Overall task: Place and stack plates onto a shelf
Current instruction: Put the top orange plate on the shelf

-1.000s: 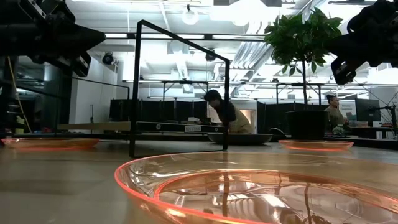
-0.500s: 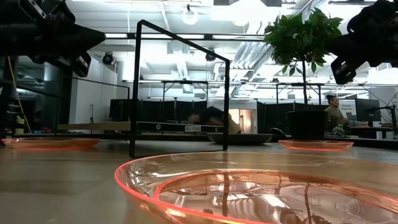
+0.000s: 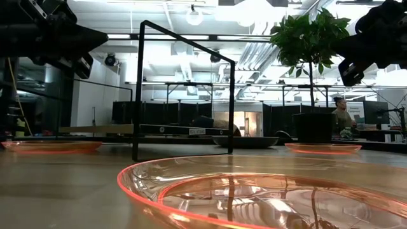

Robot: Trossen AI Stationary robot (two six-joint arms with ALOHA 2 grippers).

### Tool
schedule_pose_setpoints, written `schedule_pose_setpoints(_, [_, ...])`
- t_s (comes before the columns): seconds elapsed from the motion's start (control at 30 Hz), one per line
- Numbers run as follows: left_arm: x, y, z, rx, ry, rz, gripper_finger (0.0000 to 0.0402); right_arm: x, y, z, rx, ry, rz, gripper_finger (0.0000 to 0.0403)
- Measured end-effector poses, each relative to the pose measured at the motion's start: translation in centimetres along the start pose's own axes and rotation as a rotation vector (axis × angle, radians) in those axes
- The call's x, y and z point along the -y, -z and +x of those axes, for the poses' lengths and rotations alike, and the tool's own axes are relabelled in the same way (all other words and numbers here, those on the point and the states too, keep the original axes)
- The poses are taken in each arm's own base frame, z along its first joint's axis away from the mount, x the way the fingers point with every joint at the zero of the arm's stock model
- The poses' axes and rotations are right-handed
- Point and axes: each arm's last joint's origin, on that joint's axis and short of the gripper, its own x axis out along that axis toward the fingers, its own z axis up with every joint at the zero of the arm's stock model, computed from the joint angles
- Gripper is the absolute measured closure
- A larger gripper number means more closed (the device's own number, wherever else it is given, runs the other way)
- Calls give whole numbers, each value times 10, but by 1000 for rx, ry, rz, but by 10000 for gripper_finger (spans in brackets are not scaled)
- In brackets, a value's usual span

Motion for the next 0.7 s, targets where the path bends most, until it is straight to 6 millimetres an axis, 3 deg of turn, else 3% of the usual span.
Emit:
schedule_pose_setpoints(0.17, [0, 0, 0, 0, 0, 0, 401, -4, -23, -3, 262, -8, 334, 402])
schedule_pose_setpoints(0.4, [0, 0, 0, 0, 0, 0, 401, 3, -41, -11, 662, 229, 731, 402])
schedule_pose_setpoints(0.53, [0, 0, 0, 0, 0, 0, 401, -3, -51, -3, 608, 194, 788, 397])
schedule_pose_setpoints(0.7, [0, 0, 0, 0, 0, 0, 401, -14, -69, 28, 368, 367, 703, 349])
